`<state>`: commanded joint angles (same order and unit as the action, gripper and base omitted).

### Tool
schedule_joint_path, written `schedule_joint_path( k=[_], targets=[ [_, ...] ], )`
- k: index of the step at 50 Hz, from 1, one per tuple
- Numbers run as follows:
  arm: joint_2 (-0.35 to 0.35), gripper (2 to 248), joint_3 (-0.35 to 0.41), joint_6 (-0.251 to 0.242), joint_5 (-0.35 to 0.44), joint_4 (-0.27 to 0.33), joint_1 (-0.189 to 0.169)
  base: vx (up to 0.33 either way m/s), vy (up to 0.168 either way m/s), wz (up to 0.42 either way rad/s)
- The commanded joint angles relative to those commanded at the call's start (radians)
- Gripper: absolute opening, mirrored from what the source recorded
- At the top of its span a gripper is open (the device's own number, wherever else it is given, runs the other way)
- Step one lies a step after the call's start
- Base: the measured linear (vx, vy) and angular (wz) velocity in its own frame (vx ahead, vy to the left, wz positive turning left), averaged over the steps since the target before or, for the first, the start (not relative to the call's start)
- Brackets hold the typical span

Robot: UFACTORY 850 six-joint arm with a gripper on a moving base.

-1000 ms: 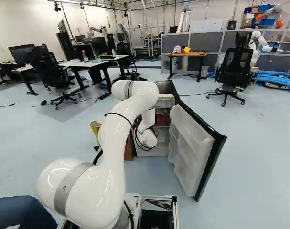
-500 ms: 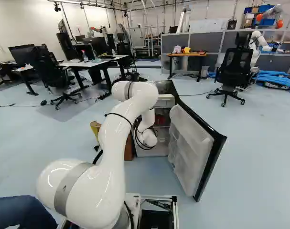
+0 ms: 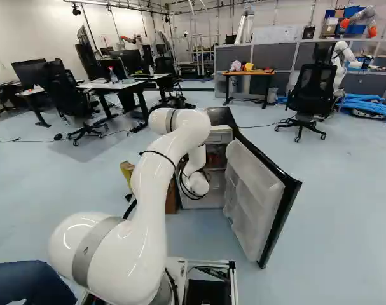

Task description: Grab a drink from the fridge

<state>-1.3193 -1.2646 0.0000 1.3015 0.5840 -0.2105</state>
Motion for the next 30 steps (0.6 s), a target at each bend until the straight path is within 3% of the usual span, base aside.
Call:
schedule_joint_path(
  k=[30],
  targets=[
    [0.0, 173, 0.0, 0.0, 0.0, 0.0, 0.0, 0.0, 0.0, 0.0]
  ],
)
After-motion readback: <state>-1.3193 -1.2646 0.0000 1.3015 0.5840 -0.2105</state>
